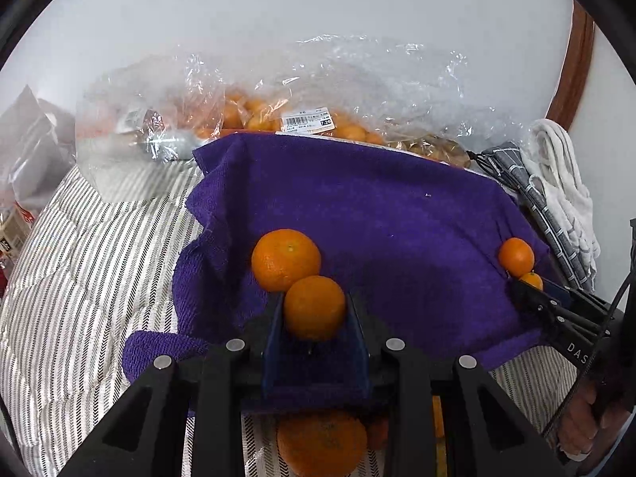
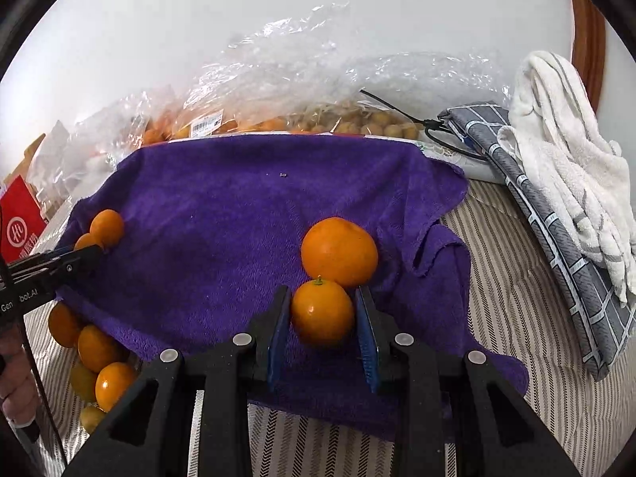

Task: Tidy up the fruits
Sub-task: 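Lower both oranges onto the towel beside the earlier ones and open both tools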

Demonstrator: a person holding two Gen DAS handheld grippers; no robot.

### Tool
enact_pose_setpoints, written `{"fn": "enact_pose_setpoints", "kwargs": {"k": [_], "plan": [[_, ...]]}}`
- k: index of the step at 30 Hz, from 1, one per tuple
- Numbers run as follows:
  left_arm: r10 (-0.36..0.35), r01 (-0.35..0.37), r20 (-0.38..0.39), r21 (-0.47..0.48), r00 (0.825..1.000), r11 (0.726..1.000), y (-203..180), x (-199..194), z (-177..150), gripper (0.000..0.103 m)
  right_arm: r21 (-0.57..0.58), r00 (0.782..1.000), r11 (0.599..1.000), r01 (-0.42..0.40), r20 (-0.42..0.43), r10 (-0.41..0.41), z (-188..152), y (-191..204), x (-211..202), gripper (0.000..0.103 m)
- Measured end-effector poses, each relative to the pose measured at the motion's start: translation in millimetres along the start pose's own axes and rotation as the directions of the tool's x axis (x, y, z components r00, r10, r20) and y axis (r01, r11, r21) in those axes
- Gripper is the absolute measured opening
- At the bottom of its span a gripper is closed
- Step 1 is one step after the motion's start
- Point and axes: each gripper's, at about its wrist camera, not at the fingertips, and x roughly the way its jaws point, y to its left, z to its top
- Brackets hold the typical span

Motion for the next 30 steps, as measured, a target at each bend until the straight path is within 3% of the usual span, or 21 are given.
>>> {"fn": "enact_pose_setpoints", "kwargs": {"k": [3, 5, 9, 14, 16, 22, 24, 27, 30], "plan": [[-0.001, 0.002, 0.004, -0.005, 1.0, 1.0, 1, 0, 0, 0.03, -0.001, 1.0, 1.0, -0.006, 0.0, 0.006, 1, 0, 0, 0.038], [-0.006, 0.006, 0.01, -0.012, 1.0, 1.0, 3, 0, 1, 0.03, 0.01, 1.0, 1.0, -0.009, 0.007, 0.009, 1, -3, -1, 0.047], [-0.019, 0.019, 0.015, -0.025, 1.0, 0.999, 4, -2, 1, 0.03, 0.031, 0.999, 0.999, 0.022, 0.032, -0.023, 0, -6, -7, 0.048], [-0.07, 0.072, 0.034, -0.057, 0.997, 0.996, 10, -6, 2, 0.04, -0.012, 0.996, 0.999, 0.031, 0.081, -0.03, 0, 2, -20, 0.055], [-0.077, 0.081, 0.053, -0.073, 0.996, 0.994, 14, -8, 3, 0.045, -0.024, 0.997, 1.0, 0.013, 0.077, -0.011, 0, 5, -21, 0.055], [-0.098, 0.108, 0.083, -0.13, 0.992, 0.986, 24, -15, 4, 0.045, -0.025, 0.997, 1.0, -0.014, 0.071, 0.016, 1, 9, -27, 0.055], [-0.072, 0.086, 0.109, -0.129, 0.991, 0.988, 25, -20, 4, 0.045, -0.013, 0.993, 0.998, -0.062, 0.097, 0.063, 1, 9, -36, 0.055], [-0.02, 0.037, 0.142, -0.122, 0.99, 0.992, 26, -27, 7, 0.045, 0.017, 0.985, 0.991, -0.13, 0.115, 0.127, 1, 10, -43, 0.045], [0.005, 0.01, 0.117, -0.131, 0.993, 0.991, 30, -34, 9, 0.045, 0.01, 0.99, 0.994, -0.109, 0.092, 0.108, 0, 19, -45, 0.044]]}}
